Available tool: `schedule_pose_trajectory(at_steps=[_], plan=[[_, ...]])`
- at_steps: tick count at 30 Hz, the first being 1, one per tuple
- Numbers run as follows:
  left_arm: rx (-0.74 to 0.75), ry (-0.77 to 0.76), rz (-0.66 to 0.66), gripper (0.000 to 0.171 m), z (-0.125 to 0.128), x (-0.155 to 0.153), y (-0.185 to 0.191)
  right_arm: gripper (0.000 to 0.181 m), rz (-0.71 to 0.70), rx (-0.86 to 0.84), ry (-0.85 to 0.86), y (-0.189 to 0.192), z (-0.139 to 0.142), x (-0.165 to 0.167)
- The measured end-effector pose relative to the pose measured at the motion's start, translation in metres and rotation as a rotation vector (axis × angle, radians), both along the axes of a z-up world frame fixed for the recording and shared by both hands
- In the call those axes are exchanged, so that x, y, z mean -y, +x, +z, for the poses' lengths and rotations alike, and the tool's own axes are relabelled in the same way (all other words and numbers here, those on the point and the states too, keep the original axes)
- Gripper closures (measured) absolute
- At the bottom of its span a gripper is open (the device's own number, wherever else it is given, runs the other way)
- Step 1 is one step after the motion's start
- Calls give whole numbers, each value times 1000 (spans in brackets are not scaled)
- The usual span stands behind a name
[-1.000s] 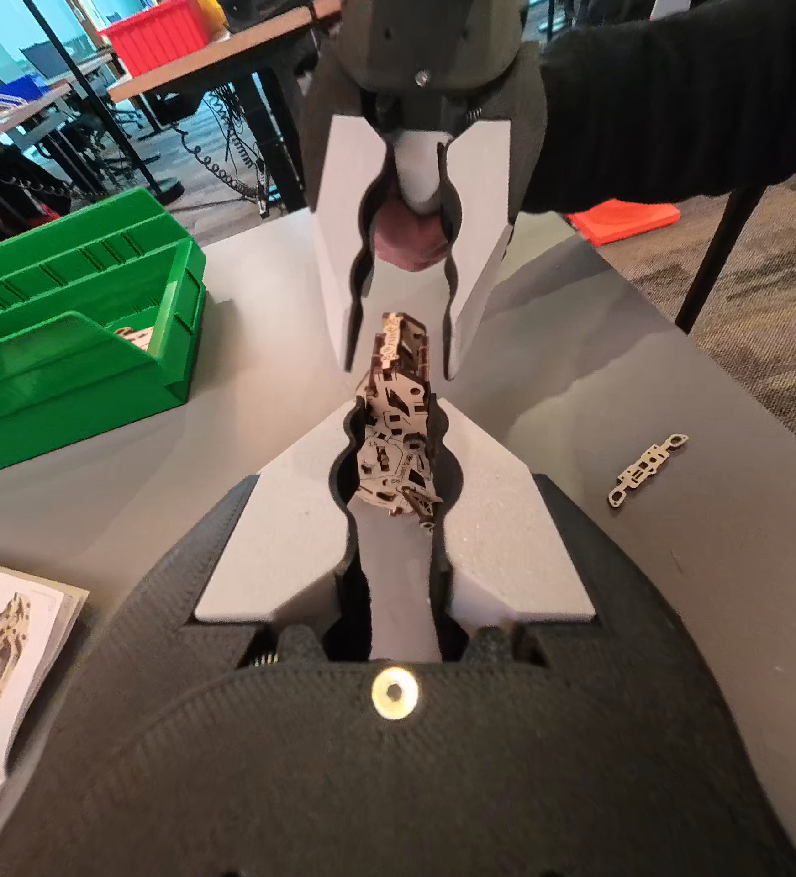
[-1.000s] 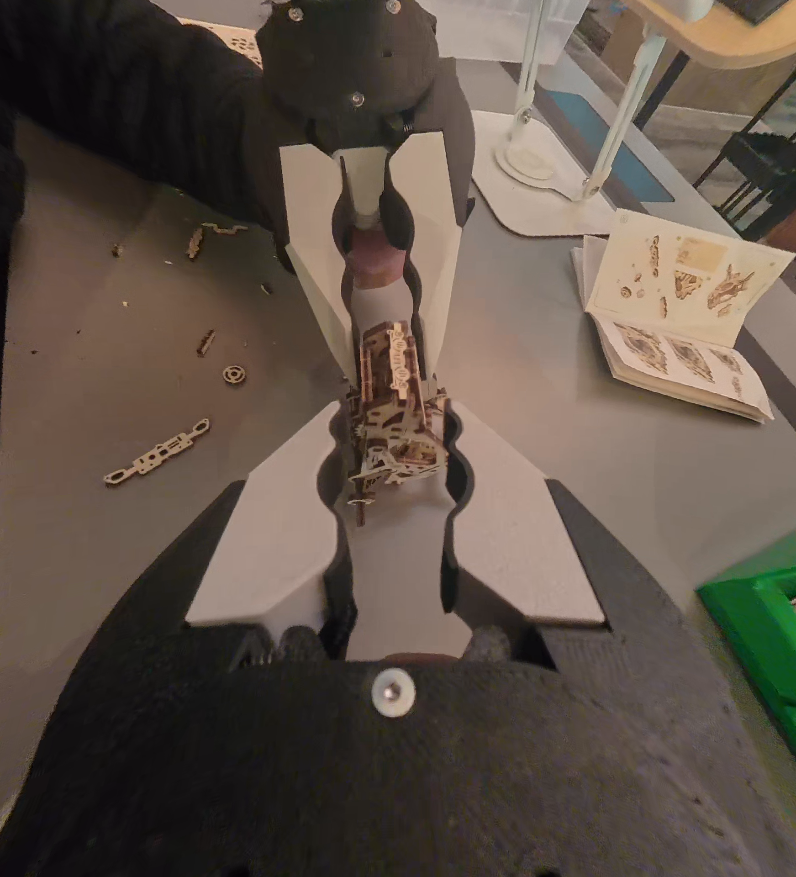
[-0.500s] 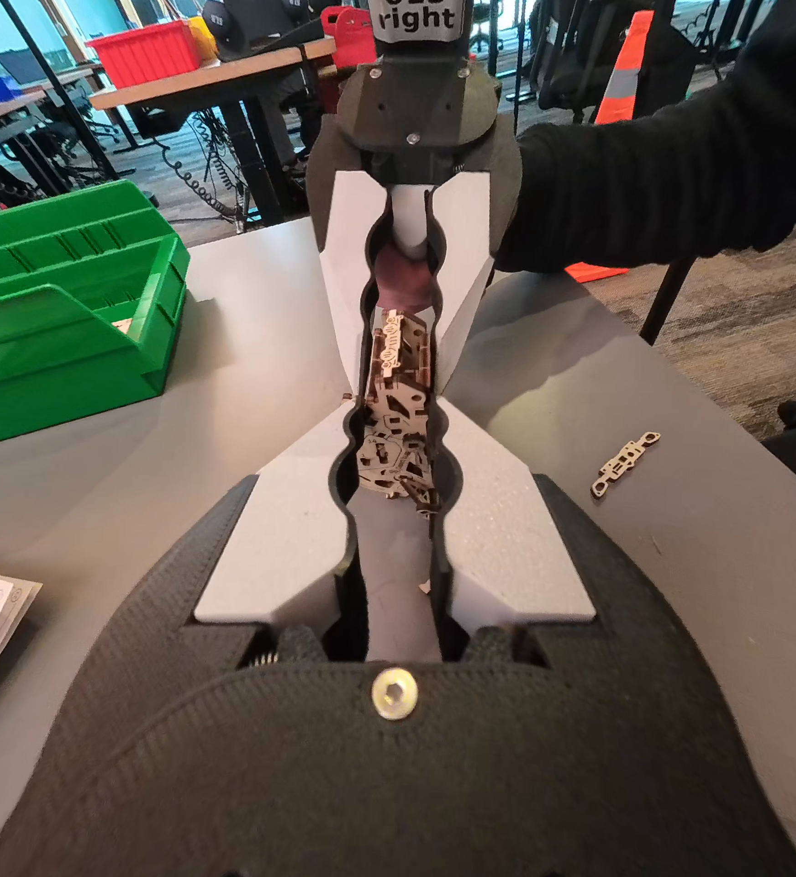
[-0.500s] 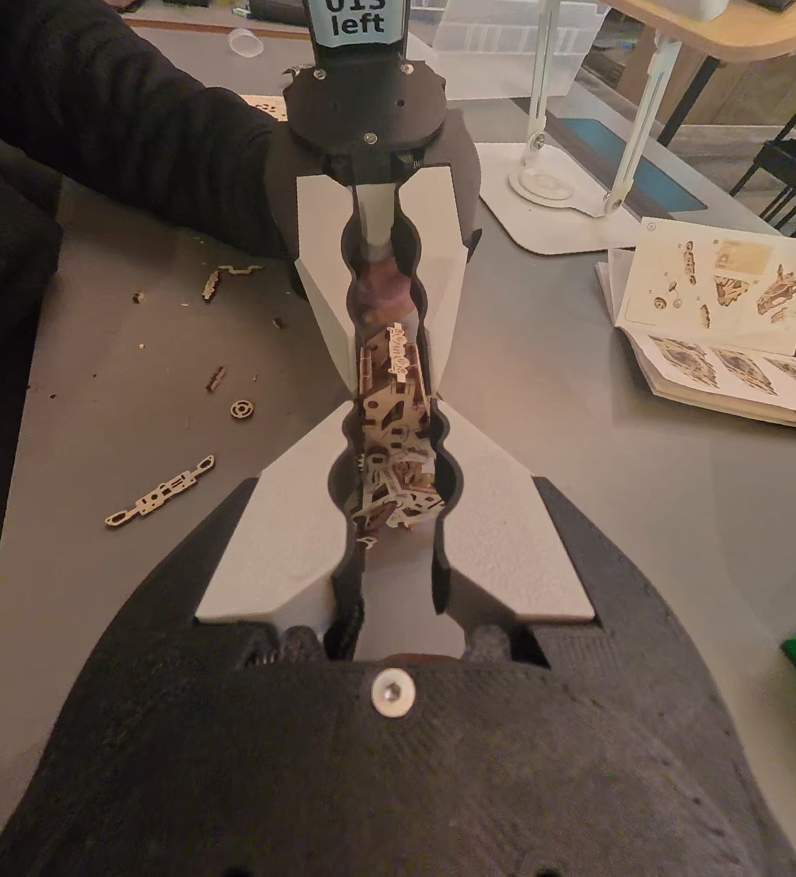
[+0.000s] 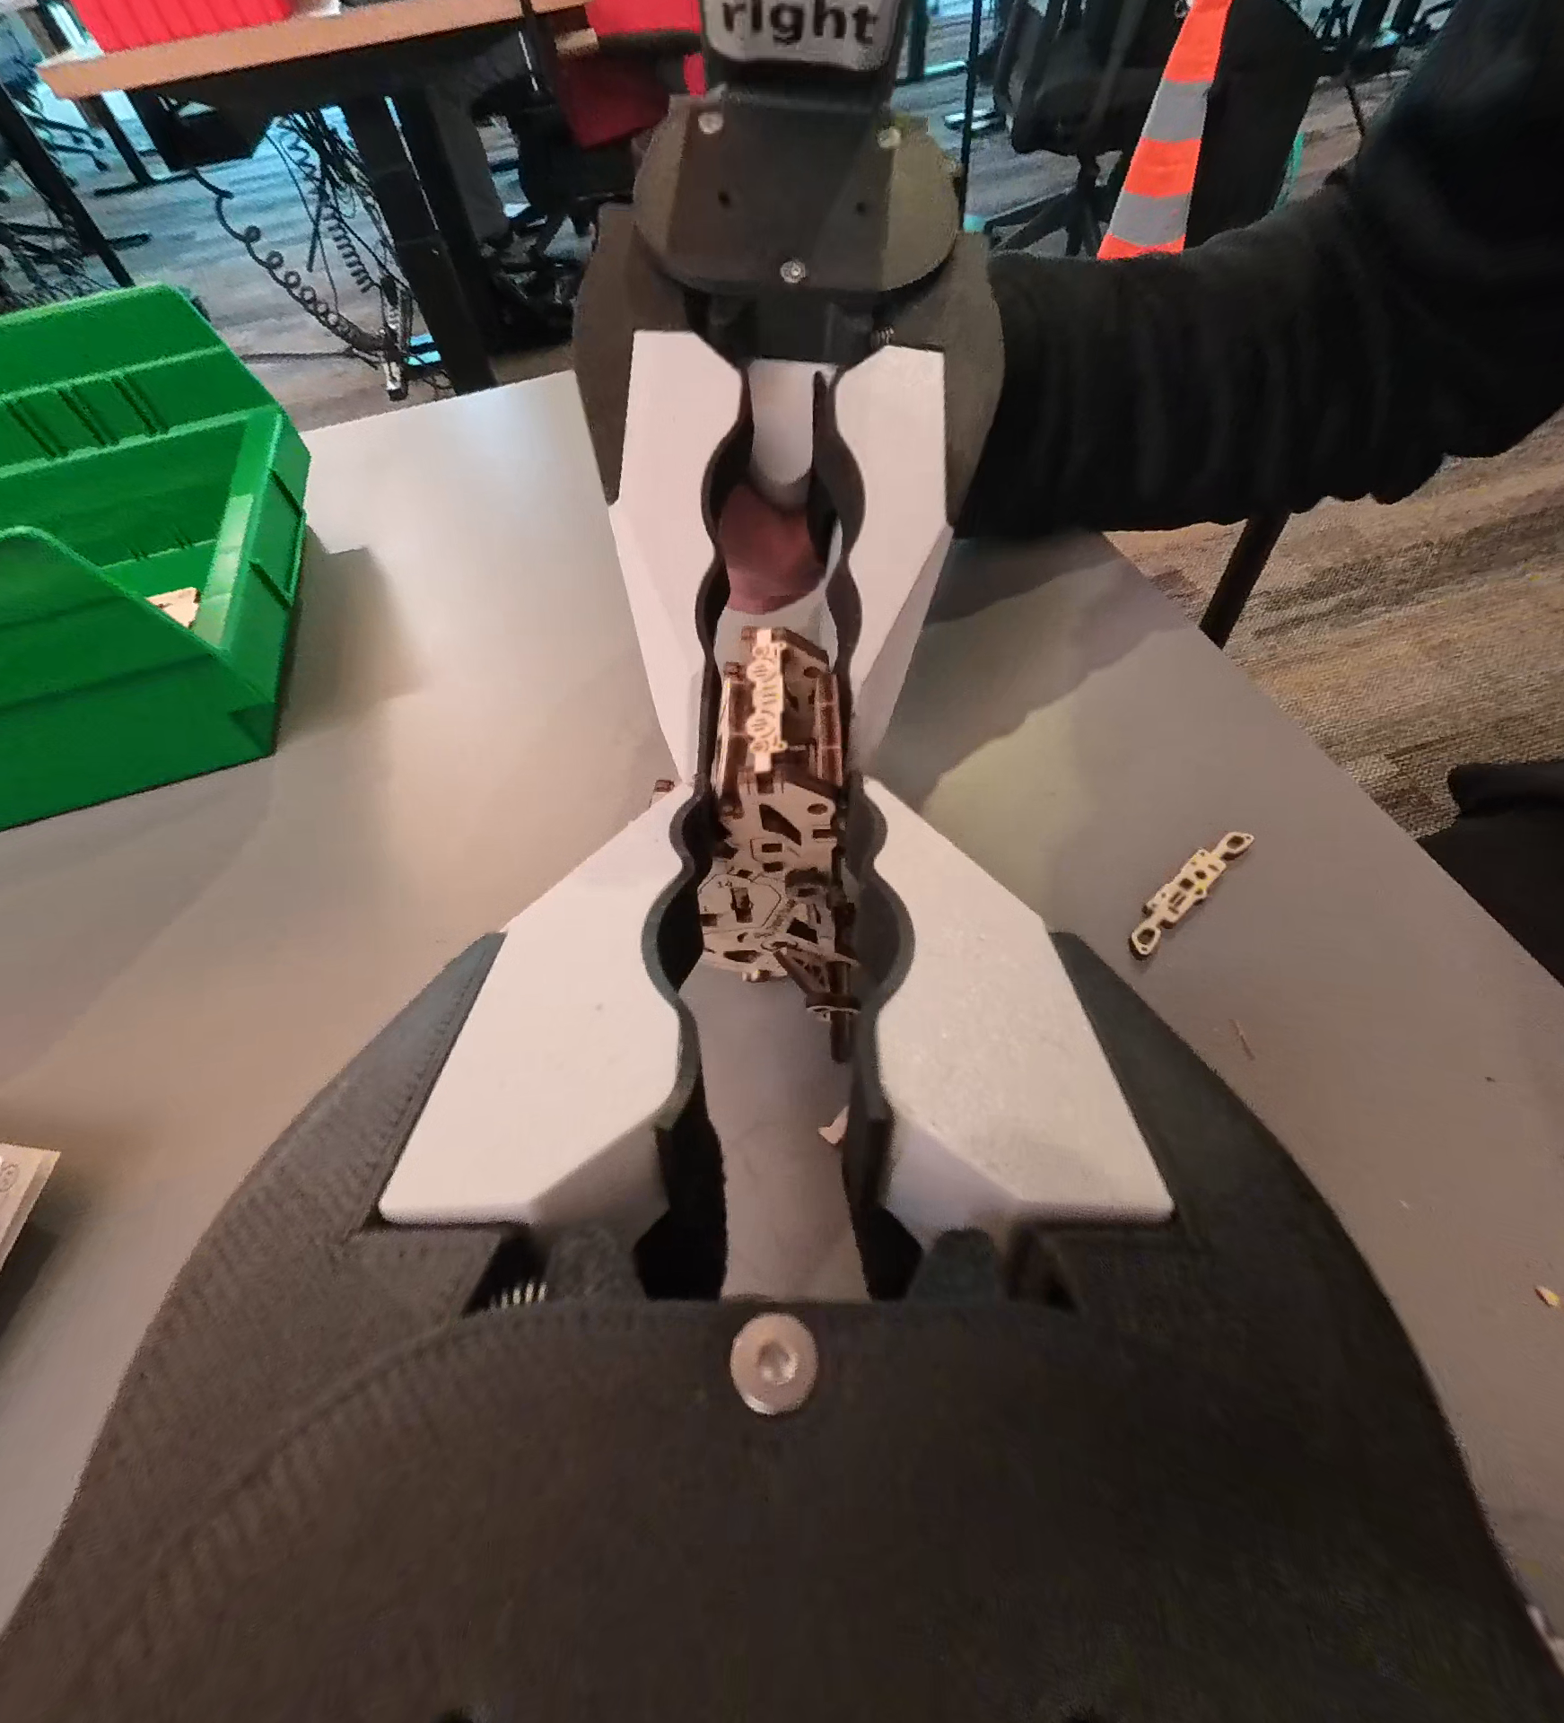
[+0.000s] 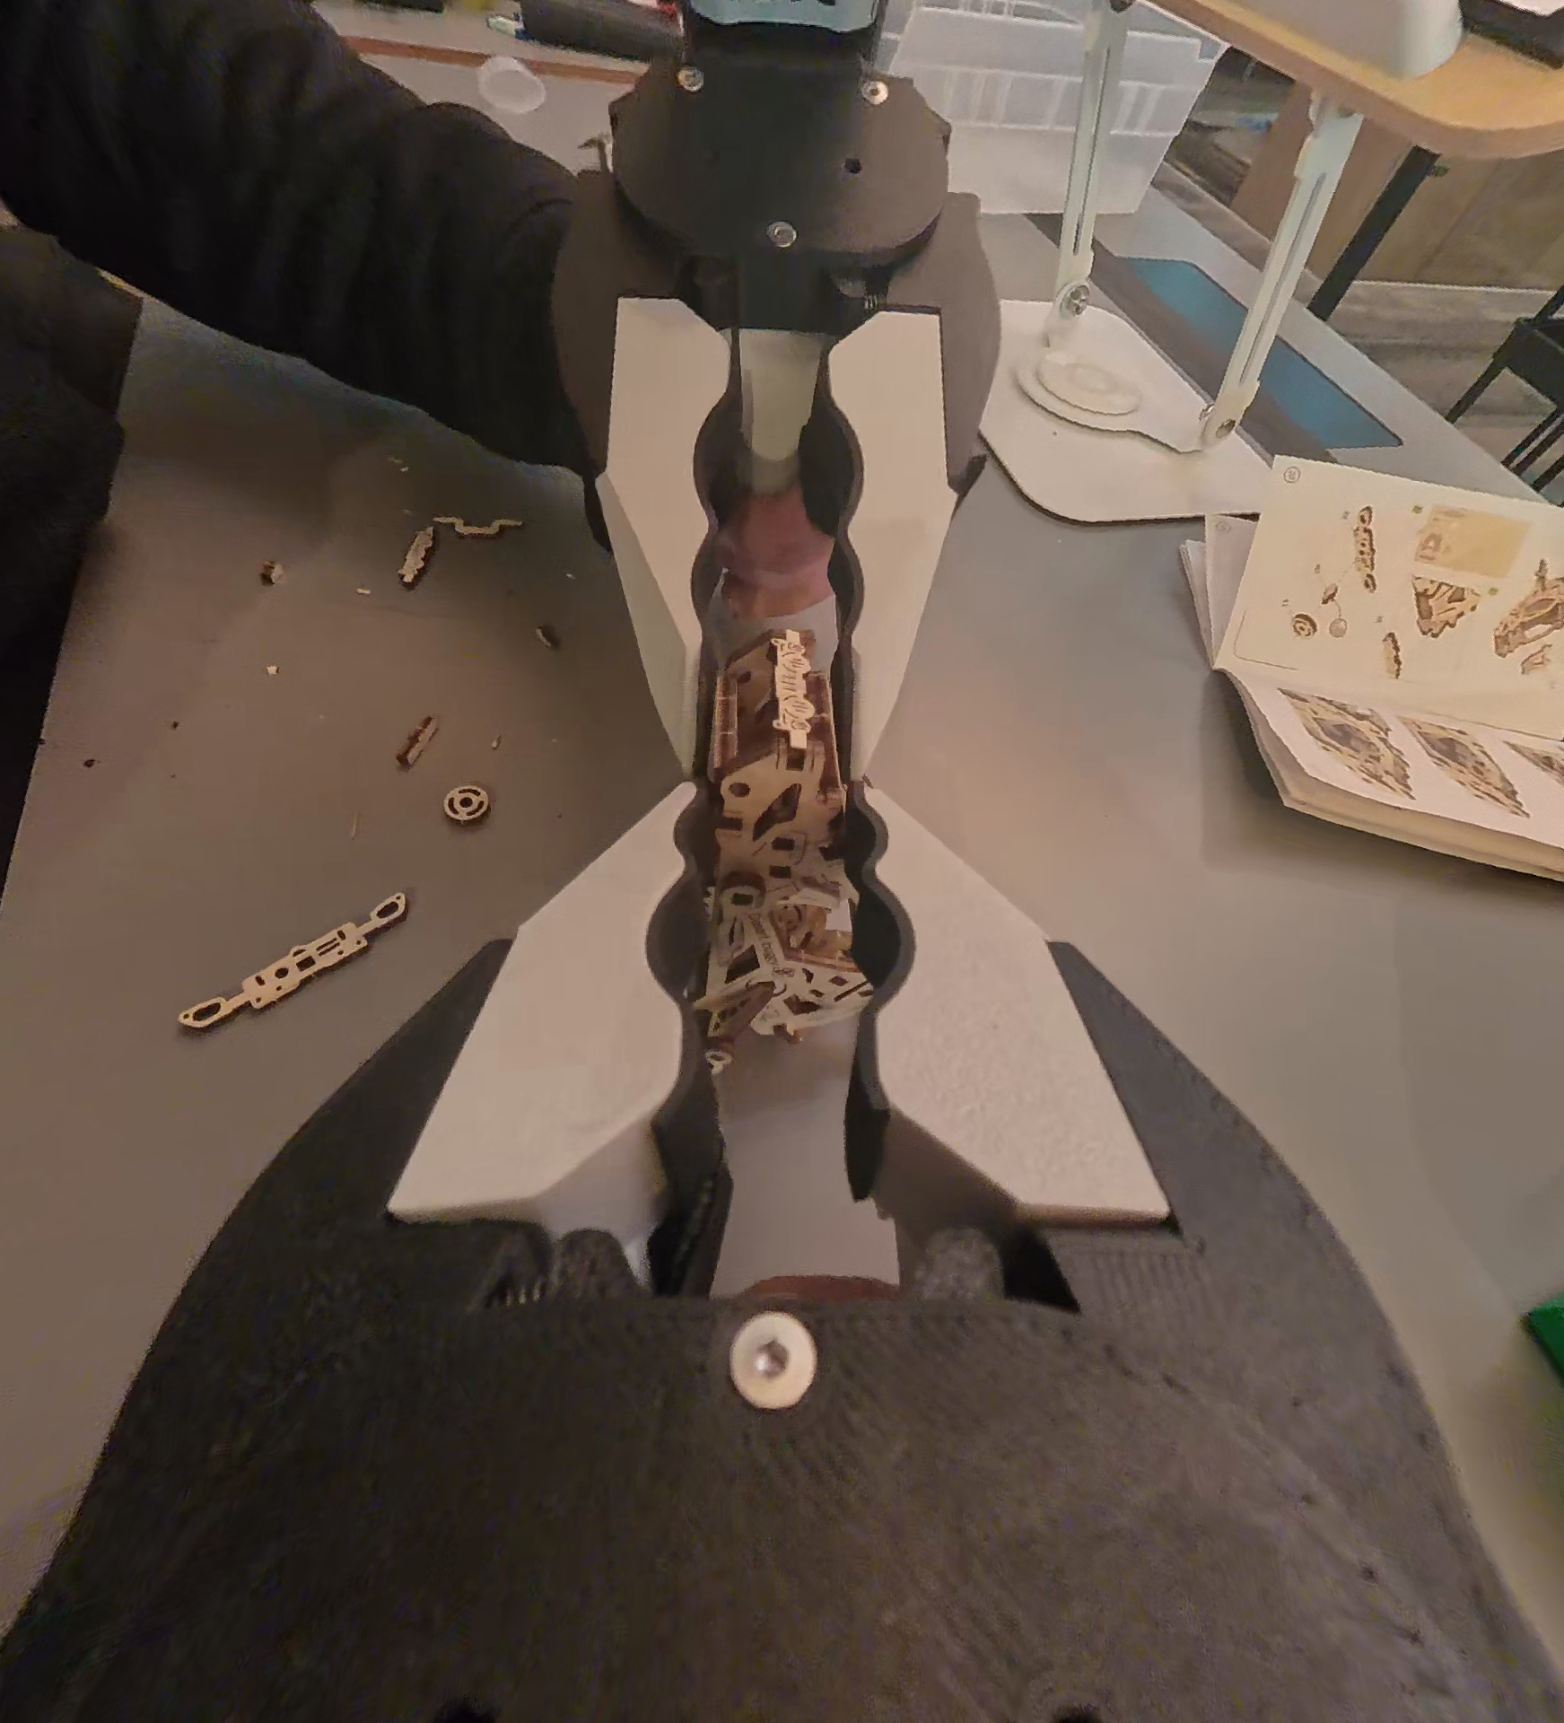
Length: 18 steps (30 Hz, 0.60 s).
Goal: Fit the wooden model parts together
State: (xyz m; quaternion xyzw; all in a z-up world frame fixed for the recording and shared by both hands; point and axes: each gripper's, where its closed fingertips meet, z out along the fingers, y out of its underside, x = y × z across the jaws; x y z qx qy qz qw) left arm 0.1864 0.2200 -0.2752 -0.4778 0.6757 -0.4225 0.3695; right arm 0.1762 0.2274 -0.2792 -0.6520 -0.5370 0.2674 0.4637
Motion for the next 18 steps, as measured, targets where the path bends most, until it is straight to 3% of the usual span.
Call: schedule_pose_trajectory(at_steps=[6,15,18], plan=[[-15,-3,7,149,0,-2,0,158,9,31,23,0,0,-1],[10,-48,15,148,1,-5,-3,149,-23,-73,-39,0,4,-7],[16,-77,21,148,2,-7,-3,156,-10,-74,-53,0,2,-6]])
